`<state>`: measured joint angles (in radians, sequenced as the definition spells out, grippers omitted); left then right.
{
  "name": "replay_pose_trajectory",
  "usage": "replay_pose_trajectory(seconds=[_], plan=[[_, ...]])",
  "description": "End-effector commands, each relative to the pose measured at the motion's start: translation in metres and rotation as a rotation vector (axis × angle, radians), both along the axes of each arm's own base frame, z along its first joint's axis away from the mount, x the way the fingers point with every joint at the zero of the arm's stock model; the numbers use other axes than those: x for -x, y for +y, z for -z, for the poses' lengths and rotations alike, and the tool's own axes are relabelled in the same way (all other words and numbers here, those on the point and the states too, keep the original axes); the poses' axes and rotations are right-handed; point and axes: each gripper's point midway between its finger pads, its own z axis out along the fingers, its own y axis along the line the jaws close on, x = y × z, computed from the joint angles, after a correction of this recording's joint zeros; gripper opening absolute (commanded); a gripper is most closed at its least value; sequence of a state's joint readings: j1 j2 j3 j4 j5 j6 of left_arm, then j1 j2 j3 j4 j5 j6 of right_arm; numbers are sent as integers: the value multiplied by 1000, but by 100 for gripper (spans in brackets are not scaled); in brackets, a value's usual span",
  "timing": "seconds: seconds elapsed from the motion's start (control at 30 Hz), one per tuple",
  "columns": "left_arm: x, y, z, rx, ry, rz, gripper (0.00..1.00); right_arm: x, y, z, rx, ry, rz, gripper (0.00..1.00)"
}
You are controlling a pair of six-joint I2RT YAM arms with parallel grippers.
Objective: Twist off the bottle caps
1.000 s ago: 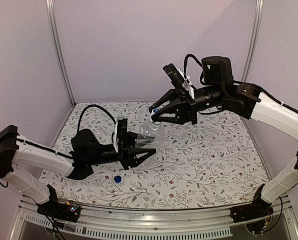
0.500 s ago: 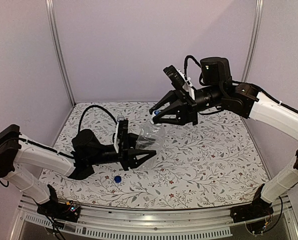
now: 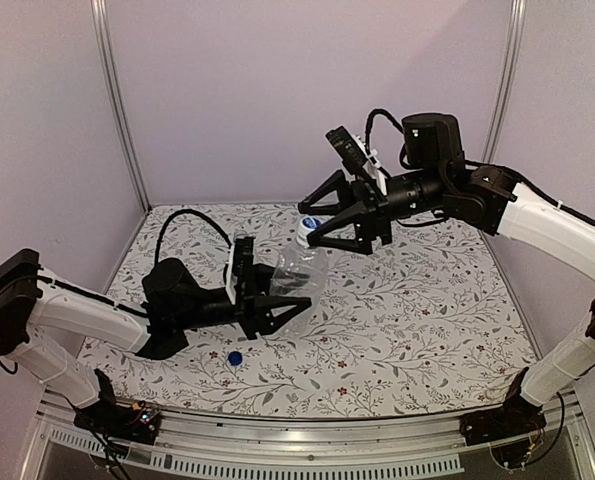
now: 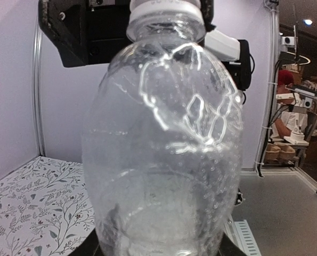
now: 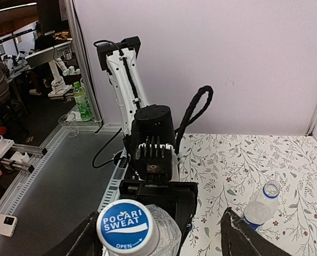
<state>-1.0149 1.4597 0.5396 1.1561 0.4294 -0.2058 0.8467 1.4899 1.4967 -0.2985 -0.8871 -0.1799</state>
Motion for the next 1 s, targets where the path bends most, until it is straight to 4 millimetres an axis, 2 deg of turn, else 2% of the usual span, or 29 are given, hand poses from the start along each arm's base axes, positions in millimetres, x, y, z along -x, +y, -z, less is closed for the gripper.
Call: replay_pose_trajectory(seconds=[0.0,0.13,0.3,0.53,0.73,0.97], plan=[[-8,7,-9,39,-21,-51,45,-2,-5,-10,-17,-4,28,77],[-20,10,-10,43,-7,-111,45,0,-11,-15,-34,-16,47,82],[-29,11,-11,46,7,-158,45,-4,-15,-33,-74,-12,104,86],[-34,9,-9,43,22,-179,46,-43,-16,-52,-121,106,355,85],[-41,7,-6,30,36,-208,46,-52,-5,-52,-112,172,454,84],[-55,10,-2,15,53,-286,46,-57,10,-35,-54,213,500,84]])
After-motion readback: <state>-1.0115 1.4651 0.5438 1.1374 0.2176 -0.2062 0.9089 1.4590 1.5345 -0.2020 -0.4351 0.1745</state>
